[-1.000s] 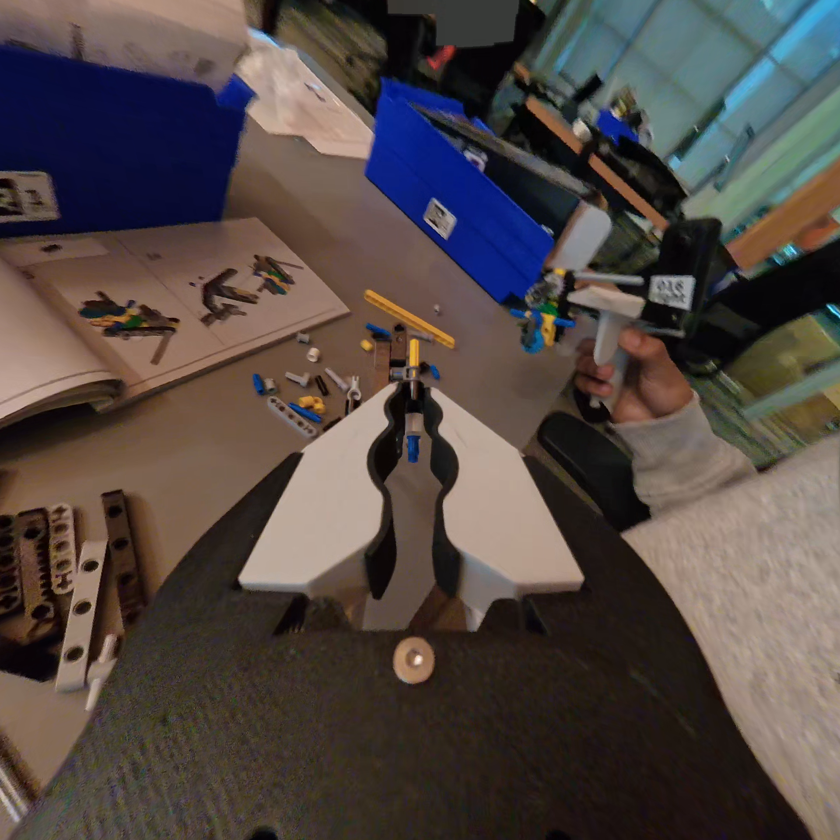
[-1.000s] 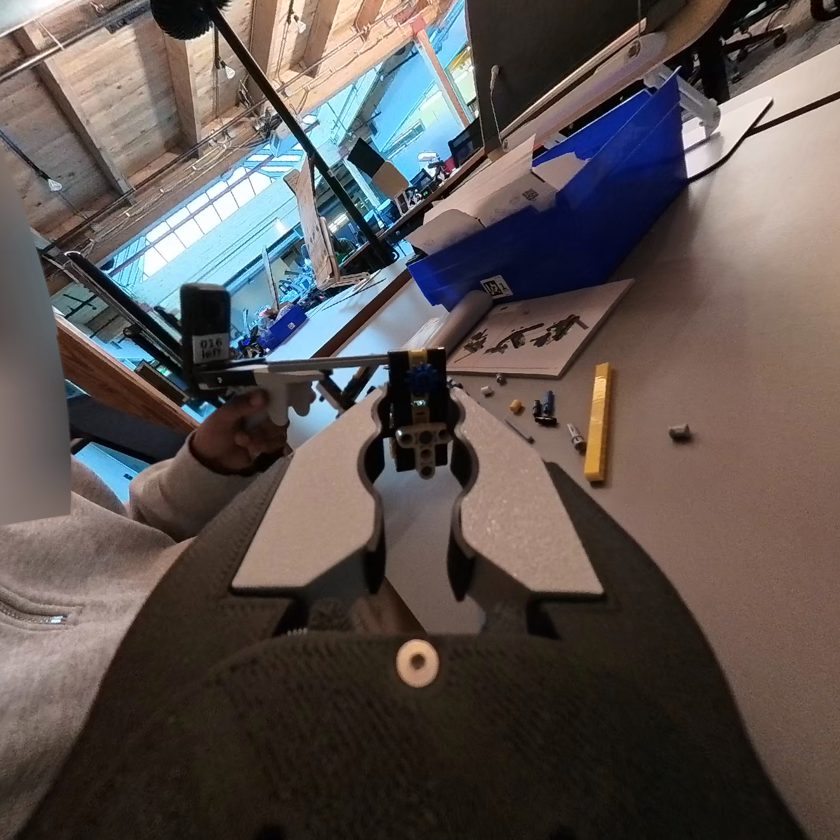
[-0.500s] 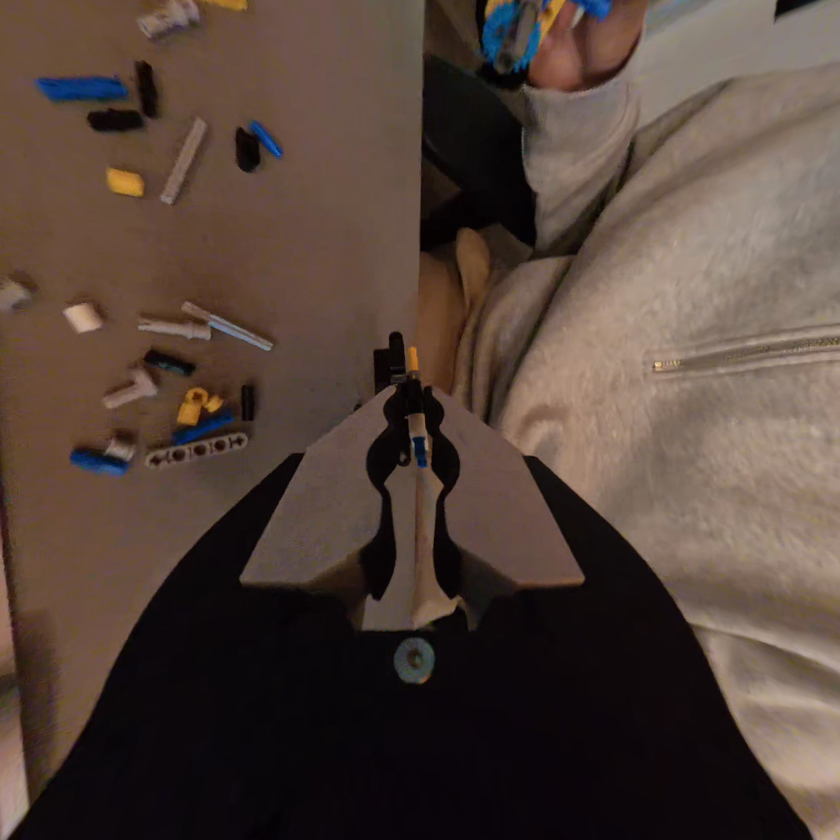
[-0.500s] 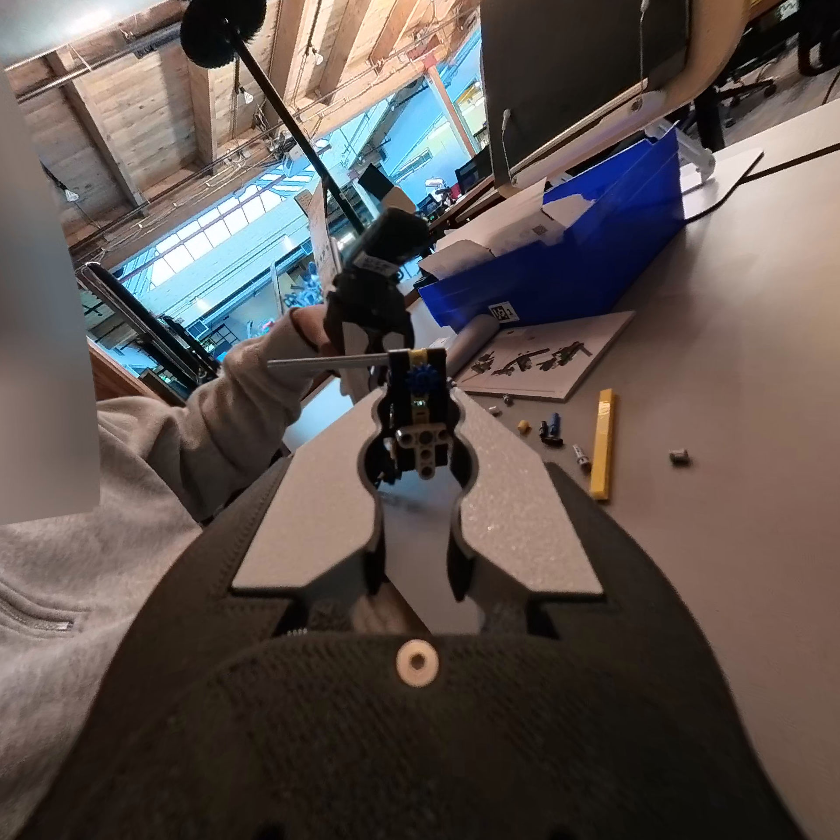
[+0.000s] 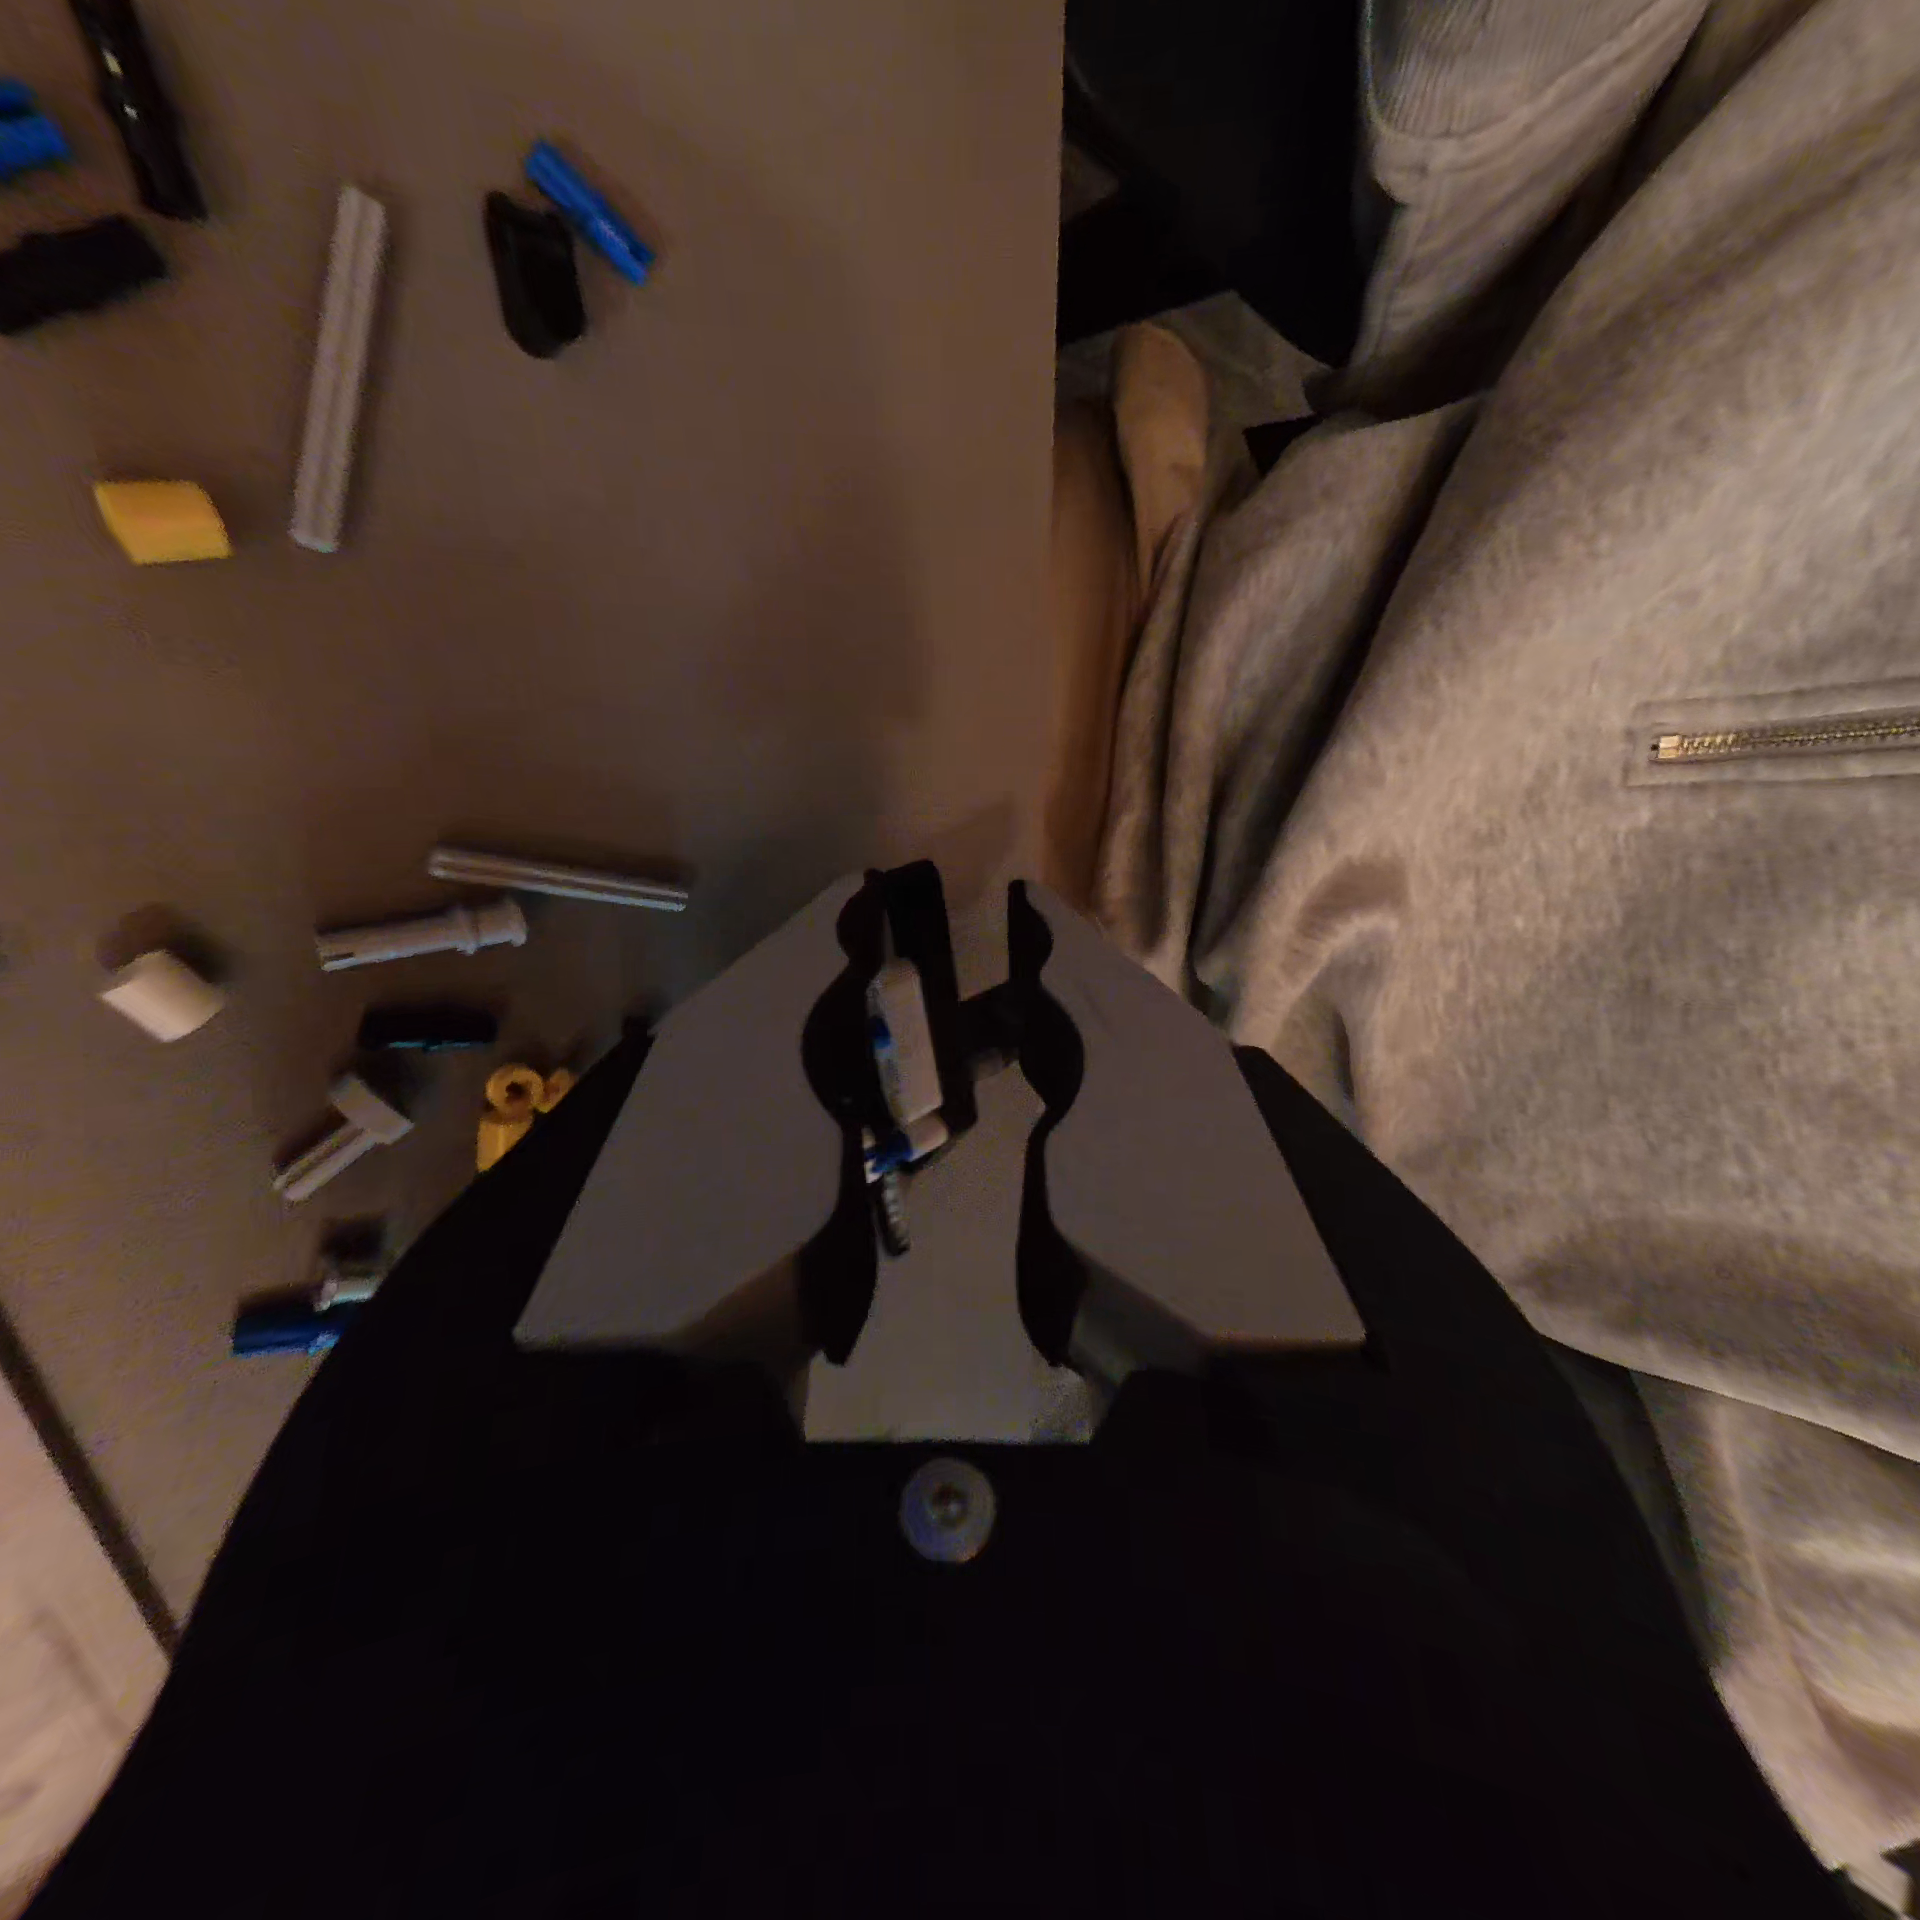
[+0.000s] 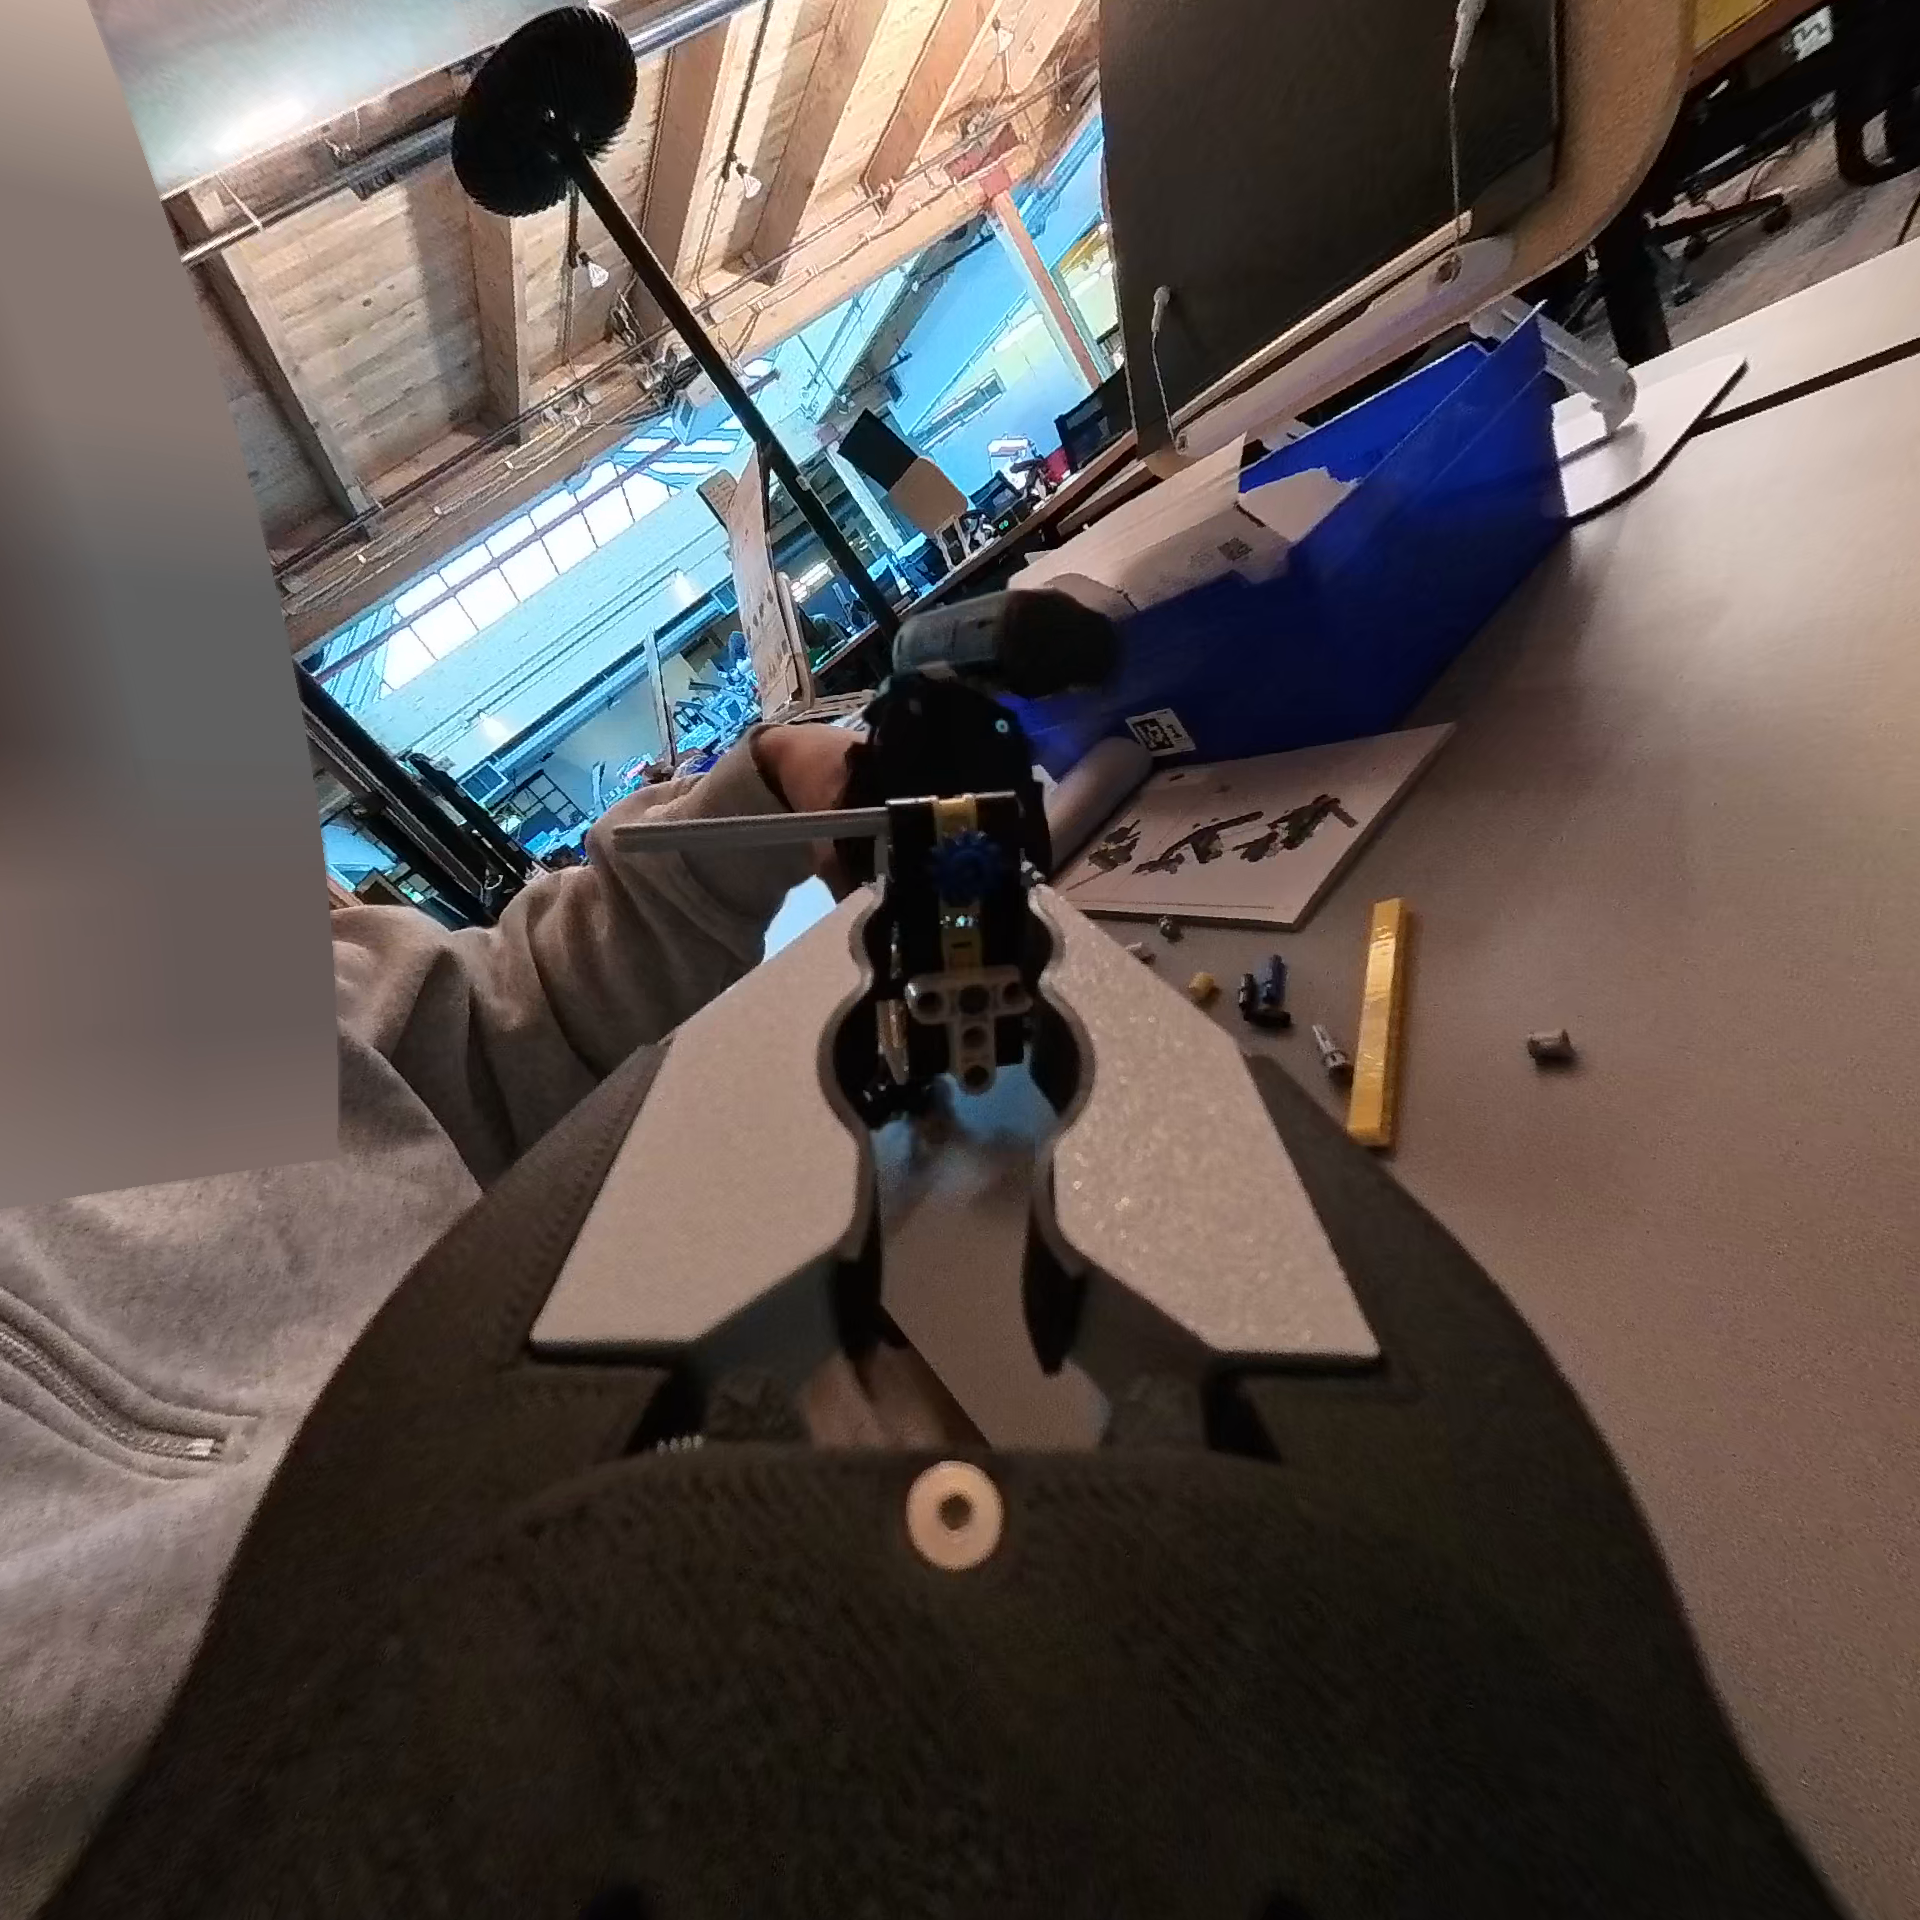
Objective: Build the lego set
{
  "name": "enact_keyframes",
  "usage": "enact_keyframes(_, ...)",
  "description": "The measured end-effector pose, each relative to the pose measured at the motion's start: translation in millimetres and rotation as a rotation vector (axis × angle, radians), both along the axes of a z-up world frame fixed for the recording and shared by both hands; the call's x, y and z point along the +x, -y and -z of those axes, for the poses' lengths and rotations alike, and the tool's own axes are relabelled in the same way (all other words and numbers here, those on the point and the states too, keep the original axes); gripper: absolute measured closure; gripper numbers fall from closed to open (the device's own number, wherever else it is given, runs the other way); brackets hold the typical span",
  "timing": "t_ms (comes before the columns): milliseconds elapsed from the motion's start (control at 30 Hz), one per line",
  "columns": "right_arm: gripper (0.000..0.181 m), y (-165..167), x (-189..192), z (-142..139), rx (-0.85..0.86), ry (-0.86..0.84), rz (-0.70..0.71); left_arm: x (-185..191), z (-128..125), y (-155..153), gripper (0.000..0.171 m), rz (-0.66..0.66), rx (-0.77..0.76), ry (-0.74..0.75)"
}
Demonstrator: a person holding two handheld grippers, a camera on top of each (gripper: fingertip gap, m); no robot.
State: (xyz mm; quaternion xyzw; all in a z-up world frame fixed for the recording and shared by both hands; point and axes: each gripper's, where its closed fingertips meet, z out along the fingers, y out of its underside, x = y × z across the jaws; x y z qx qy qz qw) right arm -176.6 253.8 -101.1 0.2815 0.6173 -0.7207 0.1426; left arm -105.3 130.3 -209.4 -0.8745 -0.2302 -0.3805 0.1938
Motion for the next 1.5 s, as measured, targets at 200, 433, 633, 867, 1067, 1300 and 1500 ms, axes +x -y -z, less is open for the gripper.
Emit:
enact_keyframes(200,0.159,2.4,-0.1,2.9,0.008,0.006,-0.005,-16.6,-17.0,11.0,0.135,-0.138,0.051,-0.122)
enact_keyframes(433,0.159,7.2,0.4,7.4,0.029,0.005,-0.006,-30.3,-43.6,40.7,0.134,-0.485,0.157,-0.4)
enact_keyframes(633,0.159,22.4,6.0,17.8,0.05,0.014,-0.045,1.9,-32.8,55.8,0.134,-0.652,0.2,-0.662)
enact_keyframes(867,0.159,45.5,21.5,19.7,-0.01,0.0,-0.13,38.3,-69.0,38.7,0.13,-0.834,0.683,-0.667)
enact_keyframes(1067,0.16,60.7,33.8,19.1,-0.068,0.015,-0.183,31.0,-61.9,45.5,0.129,-0.904,0.791,-0.634)
enact_keyframes(1300,0.159,56.3,38.6,21.1,-0.036,-0.033,-0.144,27.2,-68.5,49.0,0.131,-0.953,0.822,-0.683)
enact_keyframes(1500,0.159,48.8,36.4,18.8,-0.074,-0.005,-0.129,22.1,-69.1,51.7,0.131,-0.987,0.836,-0.656)
